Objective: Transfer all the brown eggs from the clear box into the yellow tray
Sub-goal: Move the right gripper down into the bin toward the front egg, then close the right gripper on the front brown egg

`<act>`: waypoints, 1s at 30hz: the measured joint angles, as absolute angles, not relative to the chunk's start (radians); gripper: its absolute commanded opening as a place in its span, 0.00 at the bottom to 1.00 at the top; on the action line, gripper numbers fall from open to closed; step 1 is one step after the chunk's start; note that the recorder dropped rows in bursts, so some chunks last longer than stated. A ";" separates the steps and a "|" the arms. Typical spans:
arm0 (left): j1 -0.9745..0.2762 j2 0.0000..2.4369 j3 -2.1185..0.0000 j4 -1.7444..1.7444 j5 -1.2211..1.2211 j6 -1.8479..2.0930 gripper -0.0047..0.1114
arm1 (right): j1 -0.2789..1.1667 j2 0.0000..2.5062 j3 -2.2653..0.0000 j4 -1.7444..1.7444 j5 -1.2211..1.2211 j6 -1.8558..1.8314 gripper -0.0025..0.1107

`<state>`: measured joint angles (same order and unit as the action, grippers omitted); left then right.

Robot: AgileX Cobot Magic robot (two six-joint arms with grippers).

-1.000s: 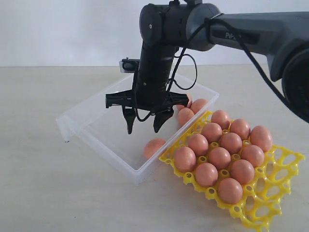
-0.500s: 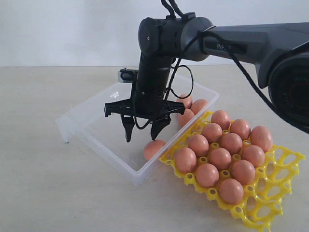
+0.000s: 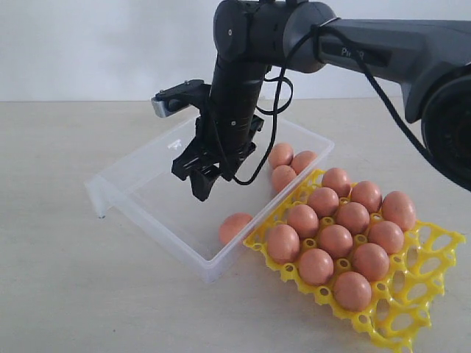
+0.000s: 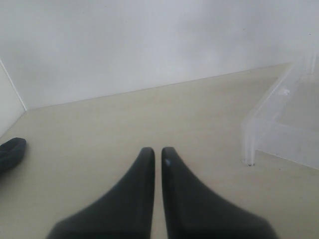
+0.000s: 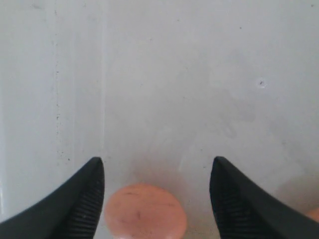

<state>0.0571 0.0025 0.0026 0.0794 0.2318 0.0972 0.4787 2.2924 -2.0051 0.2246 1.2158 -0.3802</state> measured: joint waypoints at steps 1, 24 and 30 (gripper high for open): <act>0.057 0.003 0.003 0.079 0.232 0.097 0.08 | 0.479 2.292 -2.003 0.224 1.216 -0.389 0.50; 0.057 0.003 0.003 0.079 0.232 0.097 0.08 | 0.478 2.292 -1.899 0.229 1.218 -0.440 0.50; 0.057 0.003 0.003 0.079 0.232 0.097 0.08 | 0.478 2.292 -1.893 0.229 1.218 -0.442 0.50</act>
